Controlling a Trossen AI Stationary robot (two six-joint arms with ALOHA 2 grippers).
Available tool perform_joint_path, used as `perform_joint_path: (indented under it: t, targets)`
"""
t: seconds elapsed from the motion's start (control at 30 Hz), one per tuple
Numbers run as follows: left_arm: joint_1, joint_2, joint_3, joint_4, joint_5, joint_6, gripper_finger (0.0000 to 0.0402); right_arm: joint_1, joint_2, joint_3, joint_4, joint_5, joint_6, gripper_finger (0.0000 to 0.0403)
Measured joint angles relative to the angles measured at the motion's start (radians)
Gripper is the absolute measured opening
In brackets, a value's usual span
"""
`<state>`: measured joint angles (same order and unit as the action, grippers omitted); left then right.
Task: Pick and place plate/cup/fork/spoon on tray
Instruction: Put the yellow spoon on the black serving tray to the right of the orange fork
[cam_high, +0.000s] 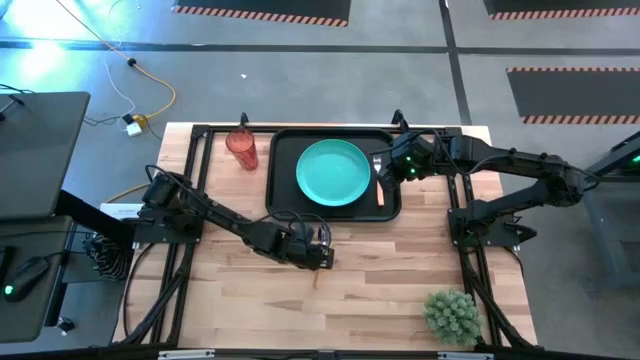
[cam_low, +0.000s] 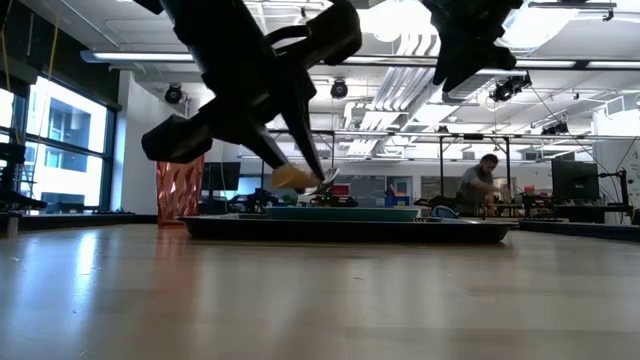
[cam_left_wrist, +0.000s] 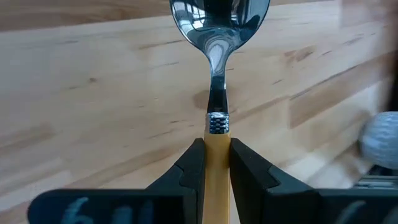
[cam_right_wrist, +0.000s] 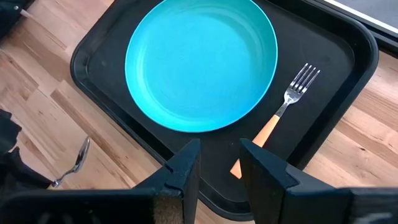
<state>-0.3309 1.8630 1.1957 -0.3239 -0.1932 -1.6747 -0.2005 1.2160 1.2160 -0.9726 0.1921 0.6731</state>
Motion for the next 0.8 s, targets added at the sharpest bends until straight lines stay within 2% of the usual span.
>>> perform_joint_path:
  t: [0.13,0.3,0.53,0.8]
  targets:
    - [0.003,0.000,0.001,0.053,-0.004,0.002,0.0044,0.000,0.000,0.000,0.000,0.010,0.003,0.0103]
    - [0.008,-0.001,0.075,0.052,-0.010,0.059,0.0044,0.000,0.000,0.000,-0.005,0.016,0.003,0.0103]
    - [0.053,-0.002,0.236,-0.159,-0.022,0.177,0.0044,0.000,0.000,0.000,-0.004,0.016,0.021,0.0103]
    - [0.077,0.012,0.291,-0.176,-0.026,0.218,0.0044,0.000,0.000,0.000,-0.018,0.016,0.026,0.0103]
